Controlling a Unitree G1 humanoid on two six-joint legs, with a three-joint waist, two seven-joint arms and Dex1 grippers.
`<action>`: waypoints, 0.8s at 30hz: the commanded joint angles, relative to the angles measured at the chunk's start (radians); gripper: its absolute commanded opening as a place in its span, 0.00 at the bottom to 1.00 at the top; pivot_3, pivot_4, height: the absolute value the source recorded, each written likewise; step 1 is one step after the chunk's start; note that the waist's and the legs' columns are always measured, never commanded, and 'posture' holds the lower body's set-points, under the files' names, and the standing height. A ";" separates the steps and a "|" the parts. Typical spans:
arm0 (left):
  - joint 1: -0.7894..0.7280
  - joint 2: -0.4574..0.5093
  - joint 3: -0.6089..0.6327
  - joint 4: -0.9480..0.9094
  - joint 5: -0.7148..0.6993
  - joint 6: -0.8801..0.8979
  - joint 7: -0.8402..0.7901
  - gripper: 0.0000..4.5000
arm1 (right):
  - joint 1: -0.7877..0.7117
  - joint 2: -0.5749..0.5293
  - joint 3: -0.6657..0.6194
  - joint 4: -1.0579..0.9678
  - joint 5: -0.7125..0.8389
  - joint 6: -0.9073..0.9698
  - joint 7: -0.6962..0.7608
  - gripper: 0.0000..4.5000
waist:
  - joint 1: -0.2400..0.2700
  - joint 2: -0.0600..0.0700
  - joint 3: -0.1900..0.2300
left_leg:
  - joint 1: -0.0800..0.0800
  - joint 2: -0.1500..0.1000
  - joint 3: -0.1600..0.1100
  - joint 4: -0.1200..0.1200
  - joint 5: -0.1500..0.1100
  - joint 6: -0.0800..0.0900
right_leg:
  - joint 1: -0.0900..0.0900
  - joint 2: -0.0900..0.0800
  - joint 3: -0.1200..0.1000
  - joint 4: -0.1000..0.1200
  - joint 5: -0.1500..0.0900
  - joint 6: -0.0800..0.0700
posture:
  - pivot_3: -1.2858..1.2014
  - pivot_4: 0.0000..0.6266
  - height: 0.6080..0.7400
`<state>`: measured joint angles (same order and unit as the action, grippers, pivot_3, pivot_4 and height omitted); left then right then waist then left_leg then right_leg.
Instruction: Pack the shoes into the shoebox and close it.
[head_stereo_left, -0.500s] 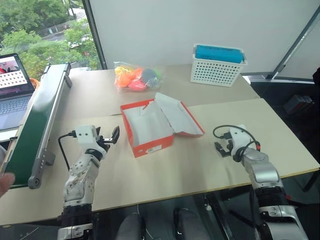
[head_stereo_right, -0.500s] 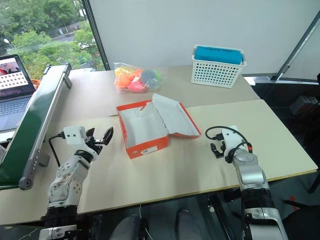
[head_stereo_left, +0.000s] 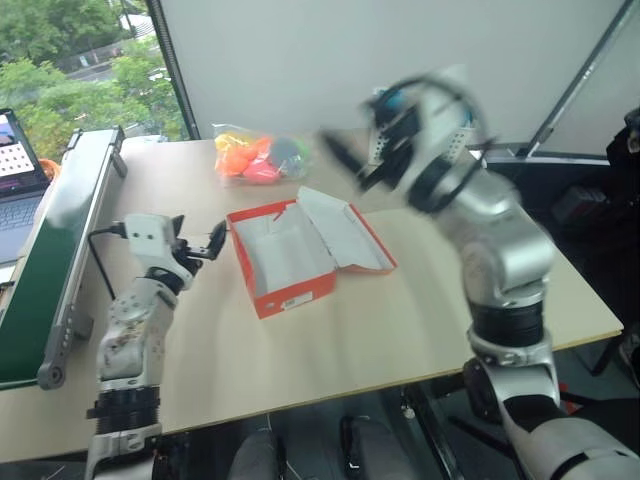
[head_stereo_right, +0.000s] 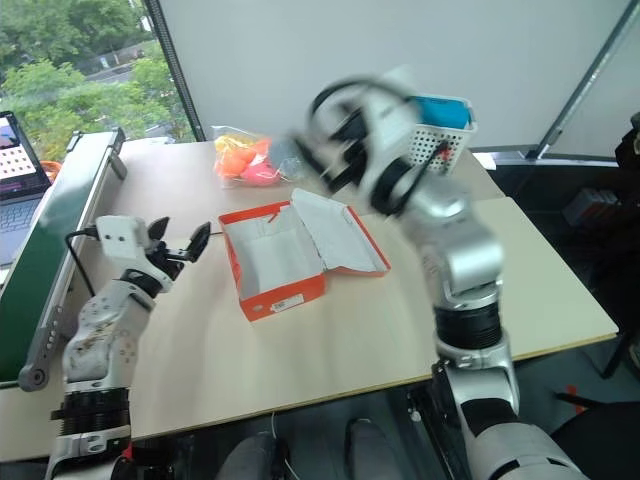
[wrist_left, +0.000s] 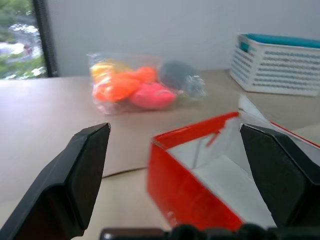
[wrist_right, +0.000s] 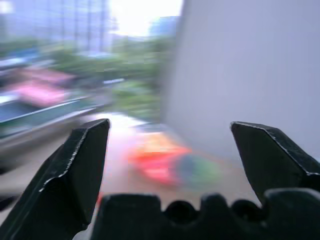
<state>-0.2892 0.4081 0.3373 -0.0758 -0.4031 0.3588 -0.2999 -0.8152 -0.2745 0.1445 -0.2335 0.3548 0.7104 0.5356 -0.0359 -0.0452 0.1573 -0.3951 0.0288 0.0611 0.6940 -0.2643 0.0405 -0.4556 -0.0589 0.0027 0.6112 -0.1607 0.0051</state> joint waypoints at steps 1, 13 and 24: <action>0.049 0.114 0.139 -0.127 -0.057 0.118 0.014 0.98 | 0.030 -0.049 0.087 0.026 0.018 -0.025 0.164 1.00 | 0.003 0.000 0.001 | -0.003 -0.001 0.001 0.001 0.000 0.000 | -0.002 -0.002 0.001 0.000 0.000 0.000 | 0.52 0.24 1.00; 0.395 0.291 0.420 -0.247 -0.129 0.250 -0.101 0.98 | 0.049 -0.026 0.189 0.194 -0.096 -0.175 0.244 1.00 | 0.015 0.002 0.002 | -0.002 -0.006 0.002 0.000 0.001 -0.003 | -0.004 -0.009 -0.002 0.000 -0.001 -0.001 | 0.52 0.24 1.00; 0.377 0.293 0.382 -0.195 -0.103 0.236 -0.118 0.98 | 0.117 0.051 0.094 0.225 -0.115 -0.145 0.101 1.00 | 0.022 0.002 0.002 | -0.003 -0.007 0.001 -0.001 0.001 -0.004 | -0.005 -0.011 -0.003 0.000 -0.002 -0.002 | 0.52 0.24 1.00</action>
<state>0.1053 0.6841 0.7211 -0.2576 -0.5103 0.6133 -0.4139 -0.6959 -0.2205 0.2661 0.0196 0.2402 0.5689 0.6488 -0.0144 -0.0436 0.1593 -0.3982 0.0222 0.0621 0.6933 -0.2630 0.0363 -0.4601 -0.0699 -0.0005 0.6112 -0.1623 0.0026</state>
